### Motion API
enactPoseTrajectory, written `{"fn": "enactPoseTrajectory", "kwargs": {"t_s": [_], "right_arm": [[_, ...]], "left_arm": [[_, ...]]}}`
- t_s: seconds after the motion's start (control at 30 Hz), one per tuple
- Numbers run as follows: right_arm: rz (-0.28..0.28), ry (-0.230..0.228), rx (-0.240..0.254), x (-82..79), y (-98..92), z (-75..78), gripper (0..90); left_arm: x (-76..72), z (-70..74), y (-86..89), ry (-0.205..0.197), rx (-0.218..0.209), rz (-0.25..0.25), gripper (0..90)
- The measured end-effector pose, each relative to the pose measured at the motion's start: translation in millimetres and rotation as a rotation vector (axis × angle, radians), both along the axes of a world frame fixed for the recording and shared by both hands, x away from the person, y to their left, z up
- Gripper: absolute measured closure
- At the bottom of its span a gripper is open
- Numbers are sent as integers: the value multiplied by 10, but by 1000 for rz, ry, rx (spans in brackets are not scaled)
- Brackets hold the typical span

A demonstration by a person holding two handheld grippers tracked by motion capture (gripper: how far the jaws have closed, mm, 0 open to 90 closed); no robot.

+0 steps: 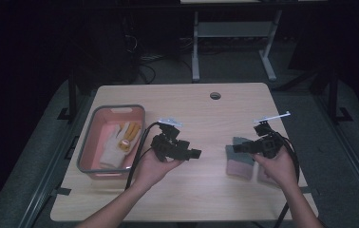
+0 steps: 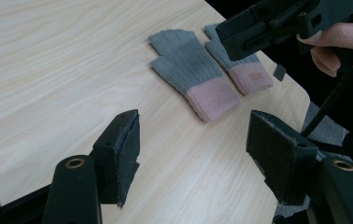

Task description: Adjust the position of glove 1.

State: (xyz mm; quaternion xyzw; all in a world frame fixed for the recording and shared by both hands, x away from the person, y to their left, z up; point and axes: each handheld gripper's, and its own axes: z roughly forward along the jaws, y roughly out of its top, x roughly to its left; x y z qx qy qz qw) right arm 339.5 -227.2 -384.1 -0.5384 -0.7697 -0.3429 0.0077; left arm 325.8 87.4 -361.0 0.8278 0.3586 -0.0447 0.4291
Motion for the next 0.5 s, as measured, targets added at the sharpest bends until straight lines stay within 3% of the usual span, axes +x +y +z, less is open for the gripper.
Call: {"fn": "enactPoseTrajectory", "kwargs": {"t_s": [0.5], "right_arm": [[-72, 17, -57, -200, -409, -173, 444]], "left_arm": [[-103, -133, -313, -2, -8, -47, 324]]}}
